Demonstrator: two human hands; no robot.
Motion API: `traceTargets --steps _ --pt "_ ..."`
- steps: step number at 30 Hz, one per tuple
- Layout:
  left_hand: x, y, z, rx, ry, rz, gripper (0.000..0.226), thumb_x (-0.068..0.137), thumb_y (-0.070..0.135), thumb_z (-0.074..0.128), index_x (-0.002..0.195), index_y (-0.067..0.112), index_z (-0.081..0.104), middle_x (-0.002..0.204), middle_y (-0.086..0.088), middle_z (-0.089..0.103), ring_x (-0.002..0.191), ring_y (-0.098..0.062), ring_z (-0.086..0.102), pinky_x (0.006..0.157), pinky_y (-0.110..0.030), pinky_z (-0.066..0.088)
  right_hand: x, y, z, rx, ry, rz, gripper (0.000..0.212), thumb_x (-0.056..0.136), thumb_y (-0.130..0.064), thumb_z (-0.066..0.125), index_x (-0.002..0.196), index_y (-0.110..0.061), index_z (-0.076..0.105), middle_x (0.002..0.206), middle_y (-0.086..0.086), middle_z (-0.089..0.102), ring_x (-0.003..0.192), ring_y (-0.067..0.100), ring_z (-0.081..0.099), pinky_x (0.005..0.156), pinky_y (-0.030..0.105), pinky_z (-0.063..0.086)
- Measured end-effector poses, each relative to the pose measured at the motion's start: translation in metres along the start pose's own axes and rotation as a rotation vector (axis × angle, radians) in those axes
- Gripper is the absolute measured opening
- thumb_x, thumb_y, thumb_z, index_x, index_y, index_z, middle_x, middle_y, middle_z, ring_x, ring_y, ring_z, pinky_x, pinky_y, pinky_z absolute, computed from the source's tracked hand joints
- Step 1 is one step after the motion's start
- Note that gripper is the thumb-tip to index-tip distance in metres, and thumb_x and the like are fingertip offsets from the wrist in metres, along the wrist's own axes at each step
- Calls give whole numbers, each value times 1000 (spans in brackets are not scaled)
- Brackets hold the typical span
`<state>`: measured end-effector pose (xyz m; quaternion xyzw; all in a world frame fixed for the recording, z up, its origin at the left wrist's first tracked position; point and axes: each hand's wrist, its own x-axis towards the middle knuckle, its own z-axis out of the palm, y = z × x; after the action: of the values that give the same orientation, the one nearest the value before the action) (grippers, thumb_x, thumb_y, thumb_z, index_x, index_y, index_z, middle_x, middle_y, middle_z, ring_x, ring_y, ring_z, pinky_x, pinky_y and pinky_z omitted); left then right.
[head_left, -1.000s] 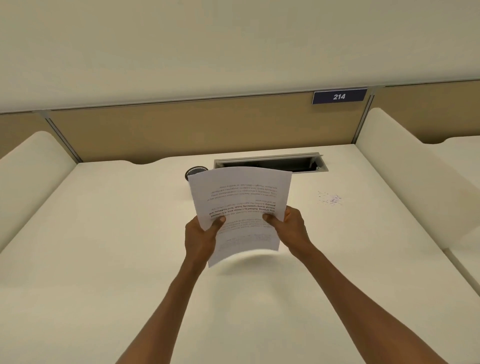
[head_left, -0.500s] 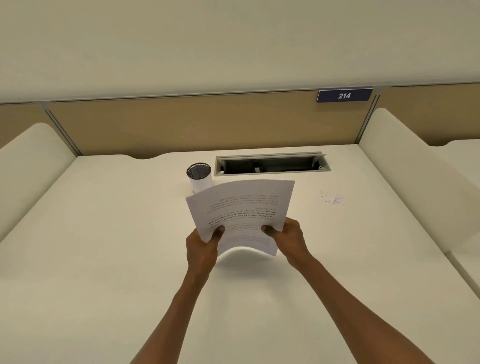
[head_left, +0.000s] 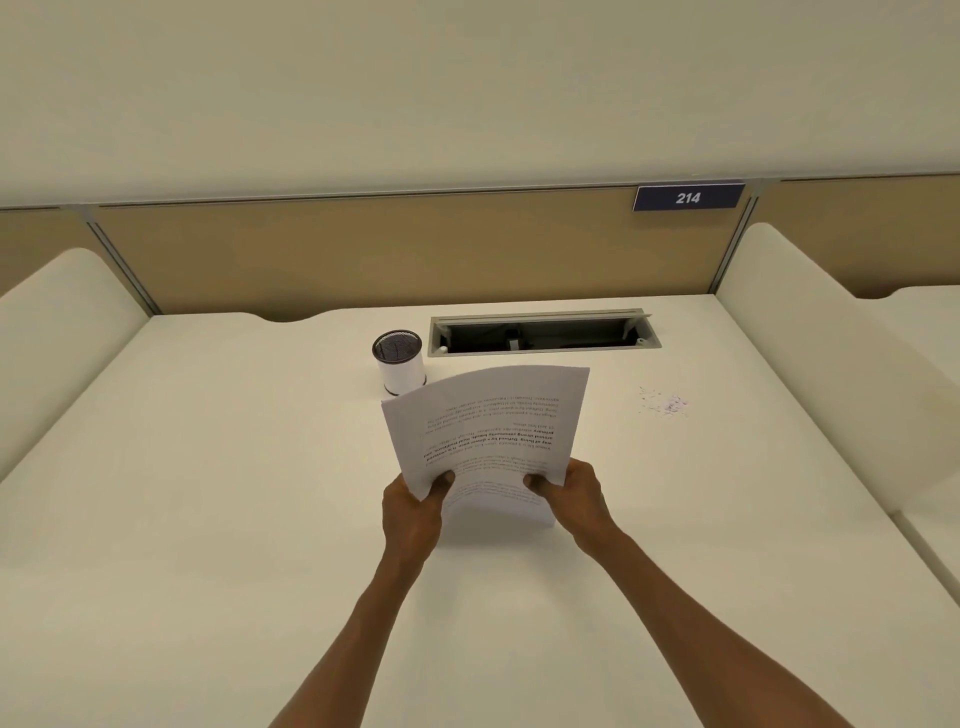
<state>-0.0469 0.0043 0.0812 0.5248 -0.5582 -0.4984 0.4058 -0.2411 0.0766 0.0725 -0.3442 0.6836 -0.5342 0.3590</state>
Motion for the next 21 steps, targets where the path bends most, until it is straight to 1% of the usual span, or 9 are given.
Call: traceTargets --steps 3,5,8,10,13,16,18,19,21 --pt "4 -2 1 22 -10 -1 14 91 18 73 104 21 71 96 7 75 89 -13 71 73 -31 54 3 -1 -2 -19 -8 -1 26 84 -7 70 108 -16 71 100 -2 73 94 16 68 72 18 52" --pt "7 -3 -1 26 -31 -8 17 91 21 73 108 22 71 99 6 76 91 -16 73 77 -36 59 6 -4 -6 -17 -31 -7 27 85 -9 70 111 -17 70 102 -3 73 95 15 69 73 19 54" --pt "11 -4 -4 -6 -32 -24 24 93 23 71 116 21 70 106 6 76 97 -16 72 85 -41 59 12 -3 -13 -43 -28 19 21 83 -12 72 104 -13 71 99 -2 75 91 19 71 80 36 59" --pt "12 -4 -6 -55 -15 -54 31 93 22 70 124 19 67 112 7 75 103 -16 71 92 -41 56 16 1 -17 -96 17 34 18 79 -20 76 94 -12 71 93 -1 75 88 22 71 81 45 58" --pt "12 -4 -5 -142 34 -111 36 93 19 70 128 16 65 115 5 73 108 -17 68 98 -41 52 16 4 -17 -93 98 58 19 76 -25 80 89 -15 70 91 -4 74 88 19 68 79 38 56" --pt "10 -2 -1 -269 83 -163 36 94 12 69 130 12 63 118 3 71 111 -16 66 101 -35 49 11 1 -11 17 143 110 37 76 -24 81 107 -15 63 101 -3 69 89 14 65 73 28 53" --pt "10 -1 4 -337 105 -215 30 94 9 69 125 10 65 117 0 72 108 -15 67 95 -31 50 7 0 -4 213 153 196 49 76 -20 81 117 -14 56 108 1 69 96 18 67 81 36 56" --pt "9 1 7 -361 112 -242 28 94 10 69 122 9 66 117 -2 72 106 -16 68 93 -31 52 6 -1 1 324 137 237 49 77 -17 80 118 -12 55 111 5 70 99 22 68 85 40 57" --pt "9 3 12 -410 121 -298 32 94 12 70 125 6 66 119 -5 73 109 -21 68 99 -40 53 0 -5 11 508 65 270 42 80 -10 76 118 -9 58 113 9 71 102 26 69 86 41 57"
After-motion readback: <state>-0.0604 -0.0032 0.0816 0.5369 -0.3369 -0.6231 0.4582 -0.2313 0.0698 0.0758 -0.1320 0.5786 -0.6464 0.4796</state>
